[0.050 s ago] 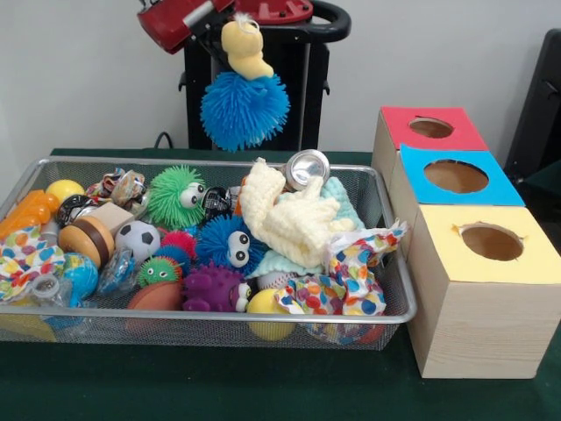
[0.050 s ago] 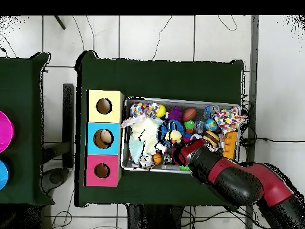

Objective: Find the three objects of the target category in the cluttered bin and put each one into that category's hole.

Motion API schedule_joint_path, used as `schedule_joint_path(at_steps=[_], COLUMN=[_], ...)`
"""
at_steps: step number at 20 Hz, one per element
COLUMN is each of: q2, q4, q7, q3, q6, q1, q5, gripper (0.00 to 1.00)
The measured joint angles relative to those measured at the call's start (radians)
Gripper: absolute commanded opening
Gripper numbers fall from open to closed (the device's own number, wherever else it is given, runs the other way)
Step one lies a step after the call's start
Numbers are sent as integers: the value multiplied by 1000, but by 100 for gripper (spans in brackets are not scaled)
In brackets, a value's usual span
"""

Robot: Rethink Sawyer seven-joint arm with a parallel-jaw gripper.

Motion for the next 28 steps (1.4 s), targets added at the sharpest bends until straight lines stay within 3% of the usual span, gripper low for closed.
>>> schedule_joint_path(at_steps=[14, 25, 26, 28], q2=[-90, -143, -147, -150], q4=[0, -1, -1, -1], q7=[0, 0, 0, 0], q3=[-54, -88, -91, -94], q6=[-9, -9, -9, -9], q1=[84, 100, 100, 100], q5=[-57, -71, -71, -72], gripper=[0, 0, 100, 100])
